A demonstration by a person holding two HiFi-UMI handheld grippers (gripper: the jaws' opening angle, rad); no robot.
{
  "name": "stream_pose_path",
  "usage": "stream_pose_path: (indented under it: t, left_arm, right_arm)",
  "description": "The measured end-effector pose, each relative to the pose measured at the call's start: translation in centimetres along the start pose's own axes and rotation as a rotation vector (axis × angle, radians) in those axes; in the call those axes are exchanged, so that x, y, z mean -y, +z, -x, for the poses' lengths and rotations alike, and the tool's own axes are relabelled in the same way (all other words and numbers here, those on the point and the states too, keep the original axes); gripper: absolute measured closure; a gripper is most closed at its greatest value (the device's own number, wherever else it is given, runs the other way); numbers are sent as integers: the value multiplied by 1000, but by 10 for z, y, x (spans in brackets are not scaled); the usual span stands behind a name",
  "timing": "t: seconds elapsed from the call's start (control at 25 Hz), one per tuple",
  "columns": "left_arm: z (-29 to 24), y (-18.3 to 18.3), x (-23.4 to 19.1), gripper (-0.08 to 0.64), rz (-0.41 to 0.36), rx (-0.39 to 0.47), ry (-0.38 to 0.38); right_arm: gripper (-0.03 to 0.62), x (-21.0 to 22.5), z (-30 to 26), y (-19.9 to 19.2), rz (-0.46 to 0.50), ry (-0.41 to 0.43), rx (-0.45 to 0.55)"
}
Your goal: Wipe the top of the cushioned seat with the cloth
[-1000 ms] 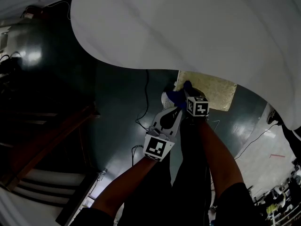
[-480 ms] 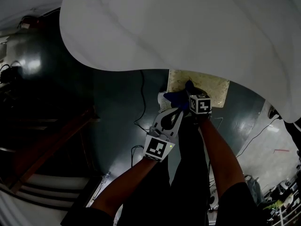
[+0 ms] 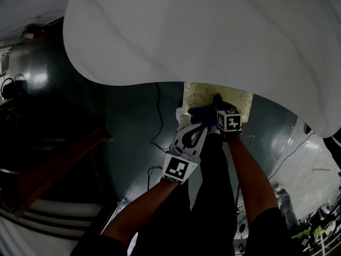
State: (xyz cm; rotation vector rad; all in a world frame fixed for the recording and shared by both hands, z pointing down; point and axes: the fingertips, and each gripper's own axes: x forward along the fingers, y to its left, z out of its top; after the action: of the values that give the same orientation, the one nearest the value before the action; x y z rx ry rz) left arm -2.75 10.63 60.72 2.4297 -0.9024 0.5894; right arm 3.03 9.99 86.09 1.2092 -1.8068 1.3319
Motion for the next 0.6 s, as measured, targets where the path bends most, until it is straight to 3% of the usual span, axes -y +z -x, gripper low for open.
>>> stream_pose_path:
  t: [0.6]
  left_arm:
    - [-45, 15, 55, 538, -50, -22, -49]
  right_arm:
    - [463, 61, 36, -7, -5, -19, 6]
